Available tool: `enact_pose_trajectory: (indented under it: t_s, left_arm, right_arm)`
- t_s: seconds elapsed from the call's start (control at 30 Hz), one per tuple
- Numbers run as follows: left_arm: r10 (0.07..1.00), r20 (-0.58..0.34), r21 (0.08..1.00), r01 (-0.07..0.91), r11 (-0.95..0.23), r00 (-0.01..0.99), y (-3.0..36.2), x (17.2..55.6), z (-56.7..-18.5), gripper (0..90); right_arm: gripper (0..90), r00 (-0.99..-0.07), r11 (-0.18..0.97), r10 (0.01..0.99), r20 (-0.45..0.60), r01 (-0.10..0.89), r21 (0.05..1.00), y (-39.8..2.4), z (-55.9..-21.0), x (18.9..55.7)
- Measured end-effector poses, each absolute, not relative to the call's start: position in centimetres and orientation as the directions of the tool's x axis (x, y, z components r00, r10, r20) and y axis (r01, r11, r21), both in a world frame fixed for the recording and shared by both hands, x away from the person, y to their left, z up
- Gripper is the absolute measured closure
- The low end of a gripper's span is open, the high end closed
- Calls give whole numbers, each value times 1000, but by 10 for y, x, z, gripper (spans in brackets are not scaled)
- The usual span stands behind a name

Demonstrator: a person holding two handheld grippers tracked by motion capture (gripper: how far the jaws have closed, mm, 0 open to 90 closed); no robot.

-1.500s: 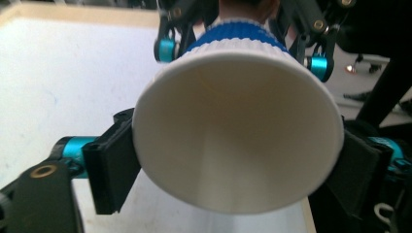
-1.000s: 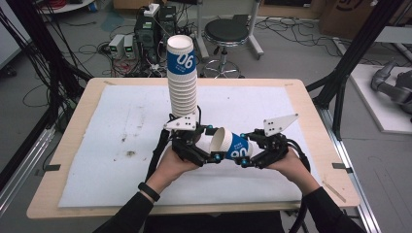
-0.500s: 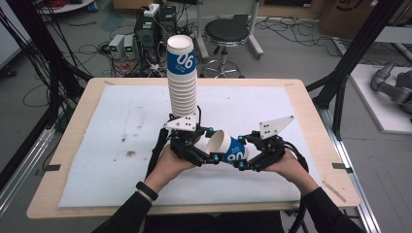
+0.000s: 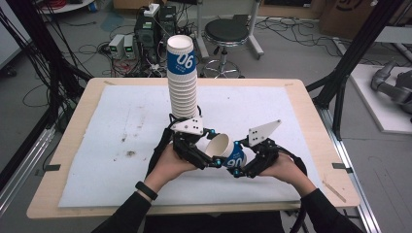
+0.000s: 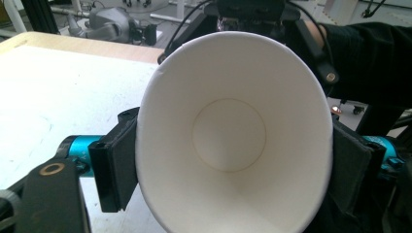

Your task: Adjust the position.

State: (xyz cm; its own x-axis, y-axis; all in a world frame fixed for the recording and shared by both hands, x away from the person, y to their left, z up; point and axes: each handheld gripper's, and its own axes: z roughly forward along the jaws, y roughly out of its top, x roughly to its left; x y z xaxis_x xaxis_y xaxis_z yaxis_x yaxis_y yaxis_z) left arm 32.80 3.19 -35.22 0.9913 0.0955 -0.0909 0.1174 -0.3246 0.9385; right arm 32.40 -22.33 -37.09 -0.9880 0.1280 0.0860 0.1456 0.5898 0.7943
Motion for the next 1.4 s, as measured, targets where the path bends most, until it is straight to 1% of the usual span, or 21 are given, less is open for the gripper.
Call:
enact_pose_trajectory:
  t_s: [0.2,0.33,0.43,0.53,0.6,0.63,0.87,0.93,1.0,1.13,1.33,1.4]
  left_arm:
    - [123,-98,967,124,-224,988,31,323,-350,152]
    - [110,-158,973,174,-151,981,32,325,-353,117]
    - [106,-193,972,205,-114,976,33,327,-356,114]
    - [92,-197,972,207,-116,976,33,329,-358,115]
    - [85,-200,972,209,-106,976,33,328,-358,147]
    - [85,-201,972,210,-107,976,33,328,-358,168]
    - [90,-183,972,193,-134,979,34,328,-358,204]
    - [91,-172,972,184,-145,981,34,327,-357,208]
    - [99,-152,970,168,-175,983,35,327,-355,211]
    - [122,-107,961,134,-240,987,34,326,-352,214]
    - [113,-67,947,98,-306,991,29,322,-348,221]
    - [110,-54,944,87,-318,992,28,320,-346,222]
  right_arm:
    - [293,-989,535,107,98,141,833,-227,-370,325]
    - [293,-985,468,104,137,170,867,-232,-368,326]
    - [293,-984,441,111,142,176,880,-235,-367,327]
    - [293,-984,436,112,139,174,883,-235,-367,327]
    - [293,-985,438,109,135,169,883,-233,-368,327]
    - [294,-984,437,111,139,174,883,-232,-369,326]
    - [287,-983,446,113,146,182,876,-230,-372,326]
    - [264,-983,452,120,140,180,874,-229,-372,325]
    - [220,-982,446,130,139,183,876,-230,-372,326]
    - [216,-982,444,132,138,183,877,-232,-370,325]
    - [215,-983,497,139,120,174,850,-222,-377,323]
    - [237,-985,507,138,102,159,847,-219,-379,322]
